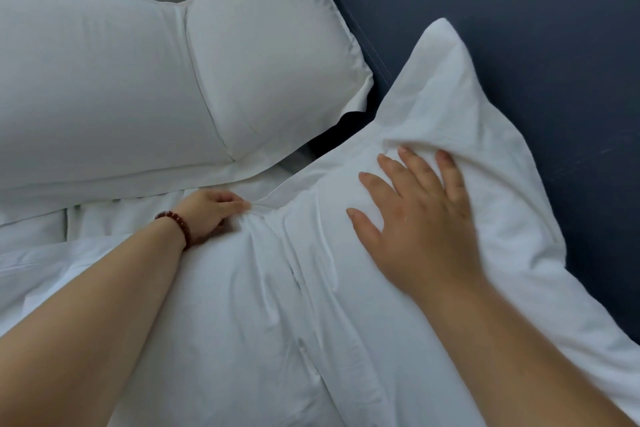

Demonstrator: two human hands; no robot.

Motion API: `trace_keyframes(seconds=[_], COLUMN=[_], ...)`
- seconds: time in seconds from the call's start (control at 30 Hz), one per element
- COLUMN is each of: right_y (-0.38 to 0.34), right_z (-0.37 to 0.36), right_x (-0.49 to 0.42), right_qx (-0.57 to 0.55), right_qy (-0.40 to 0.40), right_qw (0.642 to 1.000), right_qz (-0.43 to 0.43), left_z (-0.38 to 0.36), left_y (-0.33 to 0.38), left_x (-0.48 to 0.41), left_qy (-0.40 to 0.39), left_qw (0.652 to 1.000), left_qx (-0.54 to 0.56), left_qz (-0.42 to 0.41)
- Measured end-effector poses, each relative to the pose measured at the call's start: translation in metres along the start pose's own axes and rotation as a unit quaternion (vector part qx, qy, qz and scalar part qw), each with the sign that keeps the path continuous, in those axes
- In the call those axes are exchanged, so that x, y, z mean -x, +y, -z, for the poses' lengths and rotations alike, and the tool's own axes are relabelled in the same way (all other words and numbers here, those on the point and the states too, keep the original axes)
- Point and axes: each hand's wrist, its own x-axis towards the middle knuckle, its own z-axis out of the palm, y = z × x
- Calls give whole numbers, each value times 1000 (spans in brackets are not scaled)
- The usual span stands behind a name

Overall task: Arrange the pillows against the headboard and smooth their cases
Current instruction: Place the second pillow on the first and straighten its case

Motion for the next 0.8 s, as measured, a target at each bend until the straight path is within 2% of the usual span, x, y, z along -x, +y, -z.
trace_keyframes(seconds=[0.07,0.17,0.3,0.43,0.5,0.57,0.67,0.73,0.8], right_y=[1,2,11,30,42,55,68,71,72], right_z=[0,5,25,51,63,73,84,87,88], right_x=[1,2,15,42,53,61,71,76,80], right_qx=[-23,-67,-120,-110,-116,-130,-202,-268,-303], right_qy=[18,77,154,125,108,95,19,-27,-27], right_qw=[1000,995,980,979,976,971,951,927,917], right_qz=[-10,-20,-41,-116,-152,-177,-233,-260,-257], left_z=[-1,-10,-37,-72,-81,-82,-85,-89,-91], left_y=[6,35,102,169,205,239,267,266,263], left_x=[11,33,66,107,121,123,106,89,83], left_qy=[38,65,53,29,35,23,-50,-118,-132], left_qw=[999,994,979,931,910,922,965,970,966], left_qx=[-13,36,21,59,65,64,61,103,146], left_qz=[-23,-76,-198,-358,-407,-381,-252,-185,-168])
